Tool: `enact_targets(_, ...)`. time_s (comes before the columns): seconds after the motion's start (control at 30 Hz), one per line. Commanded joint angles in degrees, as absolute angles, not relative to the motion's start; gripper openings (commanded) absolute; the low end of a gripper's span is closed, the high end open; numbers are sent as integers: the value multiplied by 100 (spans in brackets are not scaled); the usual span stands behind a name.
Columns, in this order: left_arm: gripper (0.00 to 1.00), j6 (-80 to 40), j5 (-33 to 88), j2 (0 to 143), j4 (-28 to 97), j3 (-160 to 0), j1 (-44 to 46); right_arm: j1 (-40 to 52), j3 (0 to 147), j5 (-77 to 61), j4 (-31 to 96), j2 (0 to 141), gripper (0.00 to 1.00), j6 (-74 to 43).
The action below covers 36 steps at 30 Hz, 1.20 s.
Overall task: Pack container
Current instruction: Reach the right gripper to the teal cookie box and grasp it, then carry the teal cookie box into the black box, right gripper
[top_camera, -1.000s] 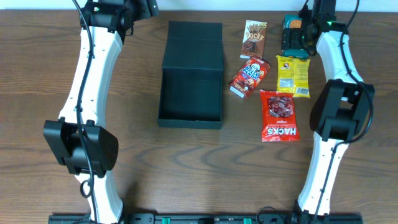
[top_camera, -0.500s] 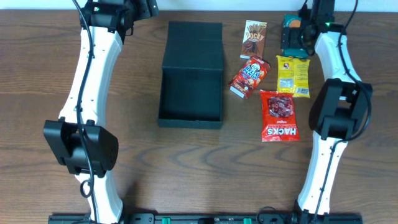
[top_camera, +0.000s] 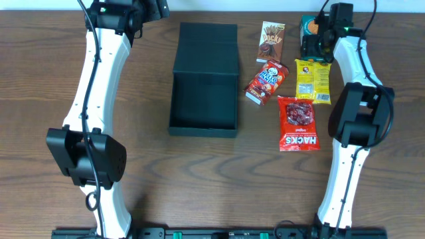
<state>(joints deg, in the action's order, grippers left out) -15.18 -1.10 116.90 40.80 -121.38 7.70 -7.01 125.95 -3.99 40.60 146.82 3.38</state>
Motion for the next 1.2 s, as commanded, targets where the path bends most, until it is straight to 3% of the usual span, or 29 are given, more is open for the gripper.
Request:
enact_targets(0.0,95,-1546,-191,11690,4099,-12125,742,-655,12731,-456,4066,14658,70,224)
enact_targets(0.3,95,-1544,-196,11690,4108,-12125,742,-506,13338,-478,4388,14407,68,217)
enact_targets(0.57,95,-1544,-646,11690,4202,-12125,714,58,14451,-510,5651,14031,70,215)
enact_targets(0.77,96,-1603,-642,11688,4355,-12125,405,845,14597,-1540,6445,13520,72,-257)
enact_targets(1.0,95,-2086,-589,11688,4709,-12125,-183,1741,14558,-1804,7620,13458,67,-685)
enact_targets(1.07,96,-2106,-593,11688,4807,-12127,-322,1986,14540,-1793,7937,13458,58,-768)
enact_targets(1.17,95,-2104,-593,11688,4941,-12125,-495,2331,14529,-1717,8309,13461,58,-1393)
